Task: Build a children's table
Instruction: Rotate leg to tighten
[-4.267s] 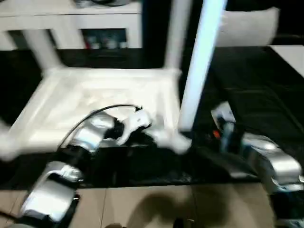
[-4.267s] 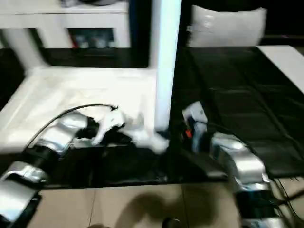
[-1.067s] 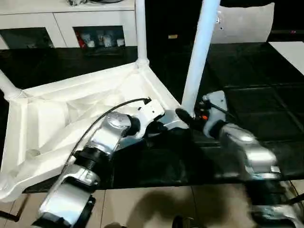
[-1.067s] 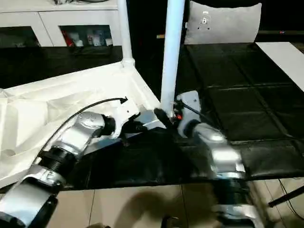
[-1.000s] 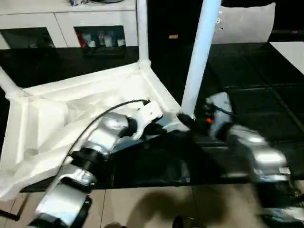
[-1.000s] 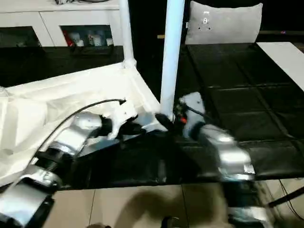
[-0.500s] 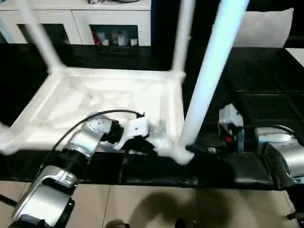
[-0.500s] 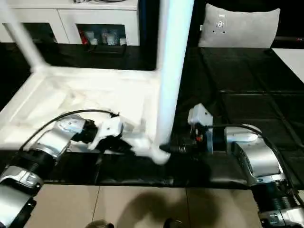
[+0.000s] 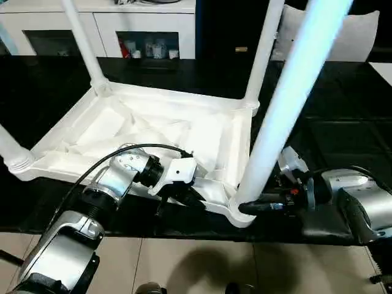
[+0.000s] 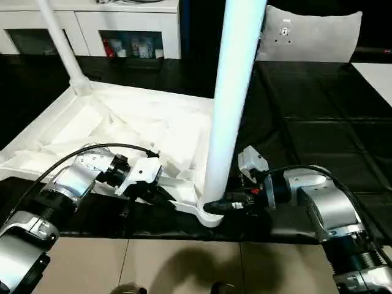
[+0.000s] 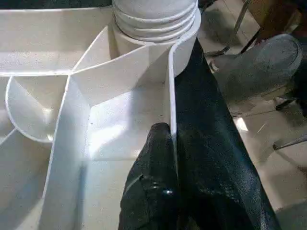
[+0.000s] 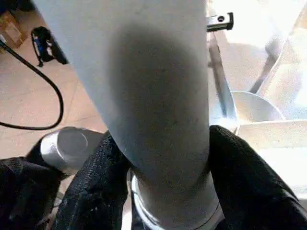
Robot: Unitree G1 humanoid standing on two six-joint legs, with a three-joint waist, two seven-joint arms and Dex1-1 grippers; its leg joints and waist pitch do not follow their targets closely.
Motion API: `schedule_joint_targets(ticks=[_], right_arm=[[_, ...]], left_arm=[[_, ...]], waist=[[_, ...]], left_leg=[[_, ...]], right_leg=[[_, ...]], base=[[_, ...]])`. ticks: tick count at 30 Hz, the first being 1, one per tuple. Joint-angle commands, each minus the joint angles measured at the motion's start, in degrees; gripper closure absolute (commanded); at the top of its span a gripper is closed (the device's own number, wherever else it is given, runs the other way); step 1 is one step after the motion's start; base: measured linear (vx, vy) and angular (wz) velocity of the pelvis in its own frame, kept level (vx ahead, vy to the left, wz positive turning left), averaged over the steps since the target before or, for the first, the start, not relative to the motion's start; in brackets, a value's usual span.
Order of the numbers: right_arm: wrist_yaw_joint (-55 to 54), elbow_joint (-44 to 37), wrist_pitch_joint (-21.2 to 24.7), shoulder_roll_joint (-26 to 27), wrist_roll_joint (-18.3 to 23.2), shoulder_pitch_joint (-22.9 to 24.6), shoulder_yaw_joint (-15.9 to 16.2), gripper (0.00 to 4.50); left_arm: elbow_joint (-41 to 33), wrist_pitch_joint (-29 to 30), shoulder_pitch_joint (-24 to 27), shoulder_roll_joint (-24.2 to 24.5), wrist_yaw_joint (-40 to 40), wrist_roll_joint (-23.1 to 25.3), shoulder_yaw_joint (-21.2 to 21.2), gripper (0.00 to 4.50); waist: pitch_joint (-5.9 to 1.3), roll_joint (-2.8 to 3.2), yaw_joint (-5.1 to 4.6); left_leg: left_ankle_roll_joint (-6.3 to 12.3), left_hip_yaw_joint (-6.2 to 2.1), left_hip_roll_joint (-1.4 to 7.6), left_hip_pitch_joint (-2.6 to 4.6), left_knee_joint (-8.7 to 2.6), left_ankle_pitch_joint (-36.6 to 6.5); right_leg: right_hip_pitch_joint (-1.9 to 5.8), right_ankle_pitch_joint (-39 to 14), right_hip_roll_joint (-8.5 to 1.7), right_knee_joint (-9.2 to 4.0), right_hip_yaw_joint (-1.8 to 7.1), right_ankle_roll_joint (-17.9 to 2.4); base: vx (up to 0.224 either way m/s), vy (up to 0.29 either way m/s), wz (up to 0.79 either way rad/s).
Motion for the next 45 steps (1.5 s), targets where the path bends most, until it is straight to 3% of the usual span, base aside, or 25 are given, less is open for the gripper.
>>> schedule_joint_targets(ticks=[1,7,10,16,18,21,23,25,26,28,29,30,33,36,40,43,45], right_arm=[[1.69,-0.80,1.16,-0.45,1.48,-0.59,0.35,2.29],[0.07,-3.10,4.17,0.72,4.03,1.00,-0.76,2.41],[-9.00,-5.27,7.80,4.78,3.53,1.86,-1.84,2.41],[-25.20,-3.46,8.54,12.80,-1.07,-0.08,-3.94,2.43],[-37.31,-0.72,9.96,18.92,-4.74,-2.49,-5.20,2.43],[-46.69,1.63,11.26,23.48,-6.97,-4.46,-6.59,2.44],[-52.38,3.57,10.92,26.14,-8.02,-5.85,-7.72,2.44],[-55.79,4.78,10.10,27.76,-8.52,-6.68,-8.45,2.44],[-58.73,5.95,8.80,29.01,-9.20,-7.40,-8.97,2.44],[-60.20,7.02,4.84,30.26,-9.37,-7.90,-10.03,1.78],[-60.34,7.16,3.52,30.86,-9.56,-8.05,-10.65,1.78],[-60.35,7.19,2.82,31.26,-9.69,-8.14,-11.06,1.67],[-58.93,6.06,2.34,30.71,-9.49,-7.71,-11.40,1.36],[-56.28,4.54,1.70,29.16,-8.68,-6.76,-11.17,1.11],[-46.81,1.01,1.69,23.16,-6.29,-3.61,-9.78,0.76],[-41.68,-0.12,1.72,19.81,-5.50,-2.29,-9.29,0.47],[-35.67,-0.64,0.85,15.85,-5.20,-1.13,-8.77,0.32]], left_arm=[[-0.79,-1.18,-1.63,-0.05,-1.10,-0.95,0.01,4.50],[-0.49,1.30,-1.30,-0.24,0.05,-1.67,0.97,4.50],[-0.67,6.99,-1.49,-1.47,5.61,-1.05,2.35,4.50],[-2.80,12.83,-1.21,-3.92,12.72,-0.18,3.51,4.50],[-3.45,17.40,-1.73,-7.12,20.92,0.94,4.83,4.50],[-3.33,20.51,-2.50,-9.65,27.34,1.71,5.99,4.50],[-2.62,21.58,-3.36,-11.33,32.13,2.39,6.89,4.50],[-2.35,22.33,-3.86,-12.31,34.87,2.71,7.40,4.50],[-2.19,22.95,-4.36,-13.27,37.77,2.88,8.12,4.50],[-3.55,23.86,-4.40,-14.01,39.74,2.81,8.72,4.50],[-4.37,24.40,-4.20,-14.26,40.15,2.92,8.94,4.50],[-4.91,24.77,-4.03,-14.39,40.29,3.04,9.04,4.50],[-5.90,24.15,-3.31,-13.43,38.97,3.14,8.61,4.50],[-6.12,22.87,-2.82,-12.12,37.28,2.93,8.09,4.50],[-5.46,19.24,-2.19,-9.23,32.90,2.22,7.23,4.50],[-5.27,18.65,-1.90,-8.14,30.49,1.91,6.93,4.50],[-5.26,15.88,-1.49,-6.72,26.41,1.59,6.01,4.50]], waist=[[-4.51,-1.25,-0.10],[-4.29,-1.24,0.02],[-4.14,-1.19,-0.15],[-3.78,-1.21,-2.50],[-3.68,-1.29,-3.92],[-3.78,-1.46,-4.87],[-3.99,-1.25,-5.47],[-4.09,-1.17,-5.46],[-4.17,-1.02,-5.31],[-4.40,-0.97,-5.13],[-4.50,-0.90,-4.96],[-4.68,-0.71,-4.89],[-5.06,-0.42,-4.68],[-5.00,-0.51,-4.64],[-4.67,-0.66,-4.05],[-4.54,-0.64,-3.98],[-4.36,-0.60,-3.28]], left_leg=[[7.07,0.74,0.67,-0.24,-3.59,-5.38],[6.37,0.80,0.58,-0.15,-3.70,-6.40],[5.32,0.67,0.38,-0.25,-3.83,-6.77],[3.30,0.48,-0.36,-0.49,-3.87,-8.82],[2.73,0.41,-0.56,-0.74,-3.70,-8.95],[2.90,0.43,-1.12,-0.59,-3.42,-9.31],[3.47,0.39,-0.85,-0.52,-3.50,-8.60],[4.04,0.53,-0.76,-0.23,-3.49,-8.20],[4.85,0.54,-0.62,-0.46,-3.59,-7.35],[5.37,0.47,-0.42,-0.57,-3.64,-6.00],[5.60,0.45,-0.27,-0.49,-3.68,-5.64],[6.33,0.41,-0.10,-0.65,-3.59,-4.40],[8.62,0.31,-0.03,-0.76,-3.24,0.03],[10.20,0.46,-0.05,-0.76,-3.14,-0.03],[10.13,0.59,0.02,-0.68,-3.28,-3.14],[8.58,0.61,0.00,-0.64,-3.36,-4.84],[7.43,0.64,0.15,-0.28,-3.53,-6.57]], right_leg=[[4.75,-19.95,-2.51,-3.77,2.59,-8.25],[4.70,-22.48,-2.54,-4.14,2.53,-7.38],[4.73,-24.54,-2.59,-4.42,2.38,-6.24],[4.70,-30.13,-2.28,-5.48,1.73,-2.94],[4.55,-31.08,-2.16,-5.47,1.49,-2.61],[4.59,-33.06,-2.09,-6.32,1.03,-1.37],[4.40,-31.16,-2.07,-5.97,1.22,-2.51],[4.21,-29.67,-2.04,-5.97,1.45,-3.08],[4.47,-26.78,-2.07,-5.55,1.67,-4.33],[4.64,-23.17,-2.11,-4.95,1.87,-5.66],[4.68,-21.86,-2.24,-4.74,1.97,-6.33],[4.86,-17.12,-2.22,-4.06,2.18,-8.34],[5.12,-8.09,-2.23,-2.74,2.47,-12.06],[5.26,-6.79,-2.35,-2.64,2.52,-13.48],[5.40,-11.50,-2.42,-3.22,2.54,-11.90],[5.26,-16.00,-2.45,-3.82,2.45,-10.31],[4.99,-19.54,-2.36,-4.27,2.47,-8.90]], base=[[0.000,0.000,0.00],[0.000,0.000,0.00],[0.000,0.000,0.00],[0.000,0.000,0.00],[0.000,0.000,0.00],[0.000,0.000,0.00],[0.000,0.000,0.00],[0.000,0.000,0.00],[0.000,0.000,0.00],[0.000,0.000,0.00],[0.000,0.000,0.00],[0.000,0.000,0.00],[0.000,0.000,0.00],[0.000,0.000,0.00],[0.000,0.000,0.00],[0.000,0.000,0.00],[0.000,0.000,0.00]])
